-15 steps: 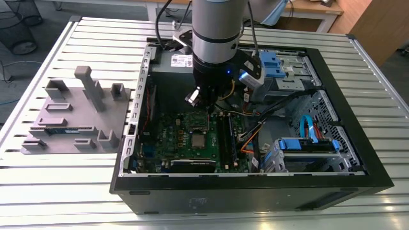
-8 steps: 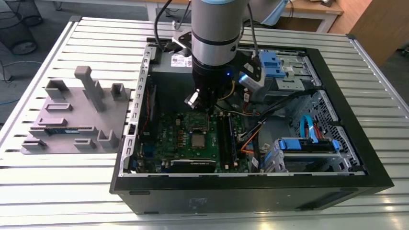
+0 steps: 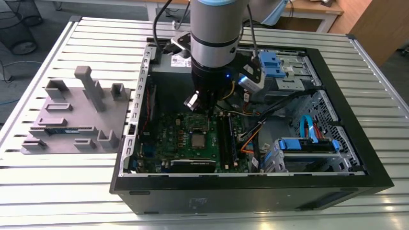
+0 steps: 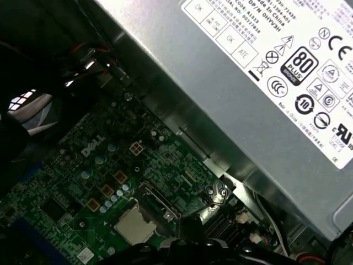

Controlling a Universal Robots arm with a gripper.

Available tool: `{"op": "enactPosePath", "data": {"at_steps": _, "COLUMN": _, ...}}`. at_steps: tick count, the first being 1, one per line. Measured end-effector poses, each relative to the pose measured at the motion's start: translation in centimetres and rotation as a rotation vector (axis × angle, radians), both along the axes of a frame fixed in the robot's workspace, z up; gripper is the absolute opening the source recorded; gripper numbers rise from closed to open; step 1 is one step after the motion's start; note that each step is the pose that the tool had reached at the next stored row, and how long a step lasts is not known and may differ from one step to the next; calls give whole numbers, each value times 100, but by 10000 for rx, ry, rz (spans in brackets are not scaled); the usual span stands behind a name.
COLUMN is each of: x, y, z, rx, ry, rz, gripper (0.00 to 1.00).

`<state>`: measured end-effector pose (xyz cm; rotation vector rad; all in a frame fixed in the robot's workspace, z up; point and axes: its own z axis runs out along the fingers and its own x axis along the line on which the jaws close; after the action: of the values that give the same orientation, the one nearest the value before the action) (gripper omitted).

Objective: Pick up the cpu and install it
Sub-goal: 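Close the cpu cover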

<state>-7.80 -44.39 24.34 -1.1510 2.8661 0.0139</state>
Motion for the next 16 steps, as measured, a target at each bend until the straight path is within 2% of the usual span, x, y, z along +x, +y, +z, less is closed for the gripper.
{"op": "enactPosePath", "data": {"at_steps": 8, "x": -22, "y": -31, "z": 0, "rx": -43, "ry": 1, "rz": 0, "gripper": 11}}
{"op": "enactPosePath", "data": {"at_steps": 16, "x": -24, "y": -49, "z": 0, "rx": -56, "ry": 1, "rz": 0, "gripper": 11}}
